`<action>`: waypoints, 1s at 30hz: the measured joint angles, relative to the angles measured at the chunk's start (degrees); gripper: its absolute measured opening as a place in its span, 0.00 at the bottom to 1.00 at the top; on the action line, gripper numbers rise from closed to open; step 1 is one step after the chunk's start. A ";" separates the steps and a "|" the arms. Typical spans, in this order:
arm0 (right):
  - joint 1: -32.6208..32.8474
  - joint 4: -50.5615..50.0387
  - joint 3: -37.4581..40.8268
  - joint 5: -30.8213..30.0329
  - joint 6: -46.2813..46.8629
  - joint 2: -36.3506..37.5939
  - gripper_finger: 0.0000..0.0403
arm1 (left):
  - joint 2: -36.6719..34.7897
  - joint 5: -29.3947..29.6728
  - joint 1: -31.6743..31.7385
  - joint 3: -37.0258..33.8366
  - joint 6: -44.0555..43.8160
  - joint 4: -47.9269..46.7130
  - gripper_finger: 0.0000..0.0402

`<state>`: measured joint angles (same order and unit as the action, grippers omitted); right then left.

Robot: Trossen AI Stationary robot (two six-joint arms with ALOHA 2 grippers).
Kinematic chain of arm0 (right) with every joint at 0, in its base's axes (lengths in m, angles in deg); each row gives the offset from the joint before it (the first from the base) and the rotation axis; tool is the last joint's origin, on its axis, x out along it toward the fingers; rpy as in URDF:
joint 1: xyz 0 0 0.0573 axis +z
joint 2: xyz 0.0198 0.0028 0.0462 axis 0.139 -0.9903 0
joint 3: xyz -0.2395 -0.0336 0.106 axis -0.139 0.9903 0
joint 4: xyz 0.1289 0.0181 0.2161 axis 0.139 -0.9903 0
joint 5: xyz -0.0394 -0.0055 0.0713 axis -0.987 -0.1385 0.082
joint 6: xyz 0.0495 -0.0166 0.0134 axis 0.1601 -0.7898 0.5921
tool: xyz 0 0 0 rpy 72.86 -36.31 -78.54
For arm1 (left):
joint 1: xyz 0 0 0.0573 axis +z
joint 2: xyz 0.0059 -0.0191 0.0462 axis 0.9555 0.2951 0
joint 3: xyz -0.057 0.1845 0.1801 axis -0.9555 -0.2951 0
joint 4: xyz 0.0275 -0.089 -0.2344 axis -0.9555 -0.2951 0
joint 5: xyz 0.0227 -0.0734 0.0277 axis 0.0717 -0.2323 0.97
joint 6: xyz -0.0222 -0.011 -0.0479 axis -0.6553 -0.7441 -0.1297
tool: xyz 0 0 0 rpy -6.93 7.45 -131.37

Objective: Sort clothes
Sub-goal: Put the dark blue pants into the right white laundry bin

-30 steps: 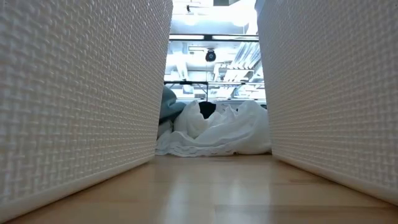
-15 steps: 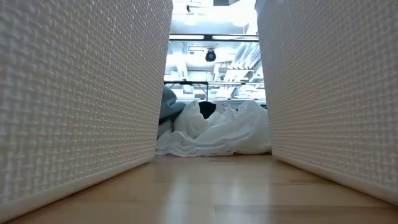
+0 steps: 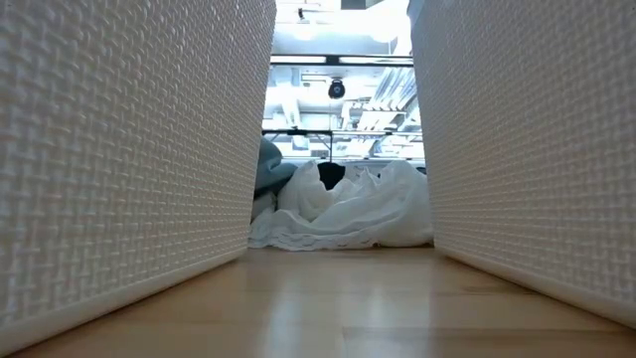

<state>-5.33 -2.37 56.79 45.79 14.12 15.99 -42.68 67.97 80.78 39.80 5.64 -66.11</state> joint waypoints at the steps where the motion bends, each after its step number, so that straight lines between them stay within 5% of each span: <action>1: 0.00 2.80 0.00 0.49 -4.43 -1.77 0.00 | 0.00 0.00 0.02 0.00 0.00 0.01 0.00; 5: 0.00 8.62 -1.48 1.31 -14.58 -9.08 0.00 | 0.00 0.00 0.01 0.00 0.00 0.00 0.00; 11: 0.00 3.88 -12.89 -5.20 -15.74 -18.93 0.00 | 0.00 0.00 0.01 0.00 0.00 0.00 0.00; 17: -0.07 -36.19 -32.95 -27.32 -2.90 -28.44 0.00 | 0.00 0.00 0.00 0.00 0.00 0.00 0.00; 20: -1.50 -58.98 -42.97 -31.56 8.70 -35.76 0.01 | 0.00 0.00 0.02 0.00 0.00 0.02 0.00; 24: -6.74 -78.70 -55.48 -26.54 15.96 -46.66 0.07 | 0.00 0.00 0.02 0.00 0.00 0.00 0.00; 30: -19.67 -96.70 -70.38 -10.56 14.89 -62.11 0.26 | 0.00 0.00 0.02 0.00 0.00 0.00 0.00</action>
<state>-25.00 -99.07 -13.59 35.22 29.02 -46.12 -42.68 67.97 80.80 39.80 5.64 -66.11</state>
